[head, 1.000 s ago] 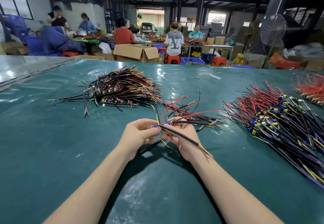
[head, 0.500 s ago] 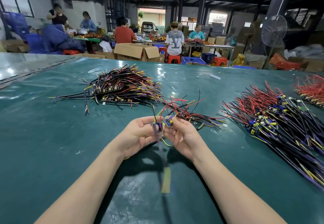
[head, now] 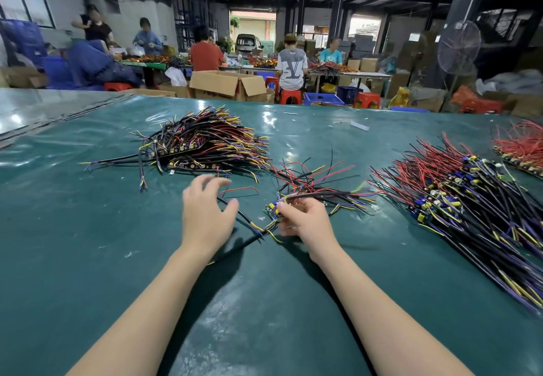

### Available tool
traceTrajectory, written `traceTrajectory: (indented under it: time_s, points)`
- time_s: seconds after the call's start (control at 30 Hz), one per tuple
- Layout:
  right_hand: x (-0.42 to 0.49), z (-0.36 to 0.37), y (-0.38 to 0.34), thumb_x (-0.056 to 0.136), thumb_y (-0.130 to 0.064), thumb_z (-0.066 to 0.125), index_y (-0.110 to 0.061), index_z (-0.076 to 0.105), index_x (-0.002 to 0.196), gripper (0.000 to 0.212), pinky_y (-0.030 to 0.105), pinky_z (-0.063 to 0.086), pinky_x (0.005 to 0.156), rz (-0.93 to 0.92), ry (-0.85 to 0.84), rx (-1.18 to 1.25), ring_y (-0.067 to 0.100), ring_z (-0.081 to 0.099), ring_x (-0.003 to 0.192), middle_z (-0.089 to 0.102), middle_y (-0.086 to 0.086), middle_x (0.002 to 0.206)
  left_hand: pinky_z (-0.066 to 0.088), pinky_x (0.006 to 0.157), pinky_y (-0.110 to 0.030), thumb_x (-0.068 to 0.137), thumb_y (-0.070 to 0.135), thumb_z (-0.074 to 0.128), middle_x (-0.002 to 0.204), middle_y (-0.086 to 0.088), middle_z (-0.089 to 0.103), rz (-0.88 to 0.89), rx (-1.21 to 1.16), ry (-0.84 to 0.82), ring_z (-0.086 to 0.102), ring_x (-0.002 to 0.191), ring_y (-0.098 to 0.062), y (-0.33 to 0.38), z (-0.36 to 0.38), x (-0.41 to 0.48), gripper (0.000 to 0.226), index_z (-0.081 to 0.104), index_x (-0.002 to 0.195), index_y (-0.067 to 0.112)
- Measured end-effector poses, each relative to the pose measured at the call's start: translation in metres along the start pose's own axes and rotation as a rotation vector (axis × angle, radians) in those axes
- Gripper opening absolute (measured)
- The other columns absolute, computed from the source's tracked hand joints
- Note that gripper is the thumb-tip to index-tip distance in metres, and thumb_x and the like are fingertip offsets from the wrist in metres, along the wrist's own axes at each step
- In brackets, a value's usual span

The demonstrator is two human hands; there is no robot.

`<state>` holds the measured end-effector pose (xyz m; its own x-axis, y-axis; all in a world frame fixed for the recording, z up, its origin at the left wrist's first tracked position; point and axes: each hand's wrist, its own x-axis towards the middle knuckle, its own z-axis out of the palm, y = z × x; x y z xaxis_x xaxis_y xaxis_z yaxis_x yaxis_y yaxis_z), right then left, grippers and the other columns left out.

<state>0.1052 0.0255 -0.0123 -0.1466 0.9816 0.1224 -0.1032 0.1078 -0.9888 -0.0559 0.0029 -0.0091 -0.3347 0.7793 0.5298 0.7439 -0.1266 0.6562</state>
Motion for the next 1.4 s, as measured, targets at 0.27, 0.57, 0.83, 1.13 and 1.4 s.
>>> traceTrajectory:
  time_s: [0.27, 0.57, 0.83, 1.13, 1.4]
  points:
    - [-0.005, 0.002, 0.0, 0.078, 0.015, 0.049, -0.015, 0.059, 0.066, 0.034, 0.016, 0.037, 0.049, -0.068, -0.286, -0.368, 0.0, 0.044, 0.043, 0.053, -0.007, 0.05, 0.042, 0.059, -0.009, 0.076, 0.005, 0.07, 0.079, 0.007, 0.067, 0.082, -0.277, -0.364, 0.053, 0.056, -0.003, 0.016, 0.006, -0.014, 0.021, 0.067, 0.081, 0.025]
    - [0.0, 0.003, 0.007, 0.085, 0.005, 0.058, 0.004, 0.065, 0.091, 0.01, 0.021, 0.049, 0.054, 0.011, -0.116, -0.203, 0.011, 0.052, 0.054, 0.056, 0.004, 0.064, 0.04, 0.059, -0.019, 0.079, -0.001, 0.06, 0.069, 0.005, 0.064, 0.062, -0.29, -0.372, 0.051, 0.055, -0.005, 0.018, 0.008, -0.017, 0.026, 0.06, 0.069, 0.023]
    - [0.001, -0.003, 0.002, 0.084, 0.006, 0.058, -0.004, 0.061, 0.07, 0.017, 0.019, 0.055, 0.053, 0.06, 0.014, 0.174, 0.008, 0.062, 0.048, 0.066, 0.0, 0.055, 0.045, 0.065, -0.029, 0.08, 0.011, 0.068, 0.074, -0.008, 0.062, -0.054, -0.371, -0.437, 0.054, 0.056, -0.016, 0.015, 0.006, -0.014, 0.044, 0.048, 0.042, 0.019]
    - [0.0, -0.002, 0.0, 0.087, 0.009, 0.051, -0.002, 0.059, 0.077, 0.017, 0.021, 0.056, 0.057, 0.034, -0.107, 0.317, 0.011, 0.066, 0.053, 0.068, 0.001, 0.059, 0.056, 0.061, -0.021, 0.079, -0.022, 0.05, 0.075, -0.006, 0.051, -0.515, -0.995, -0.759, 0.06, 0.055, -0.007, 0.012, -0.002, -0.008, 0.032, 0.064, 0.092, 0.003]
    - [-0.001, 0.004, 0.006, 0.082, 0.009, 0.058, -0.009, 0.062, 0.07, 0.023, 0.018, 0.053, 0.055, -0.058, -0.121, 0.068, 0.004, 0.057, 0.048, 0.062, -0.007, 0.051, 0.052, 0.059, -0.017, 0.091, 0.004, 0.052, 0.094, -0.011, 0.06, -0.551, -0.851, -0.843, 0.047, 0.066, -0.012, 0.016, 0.004, -0.01, 0.013, 0.065, 0.092, 0.004]
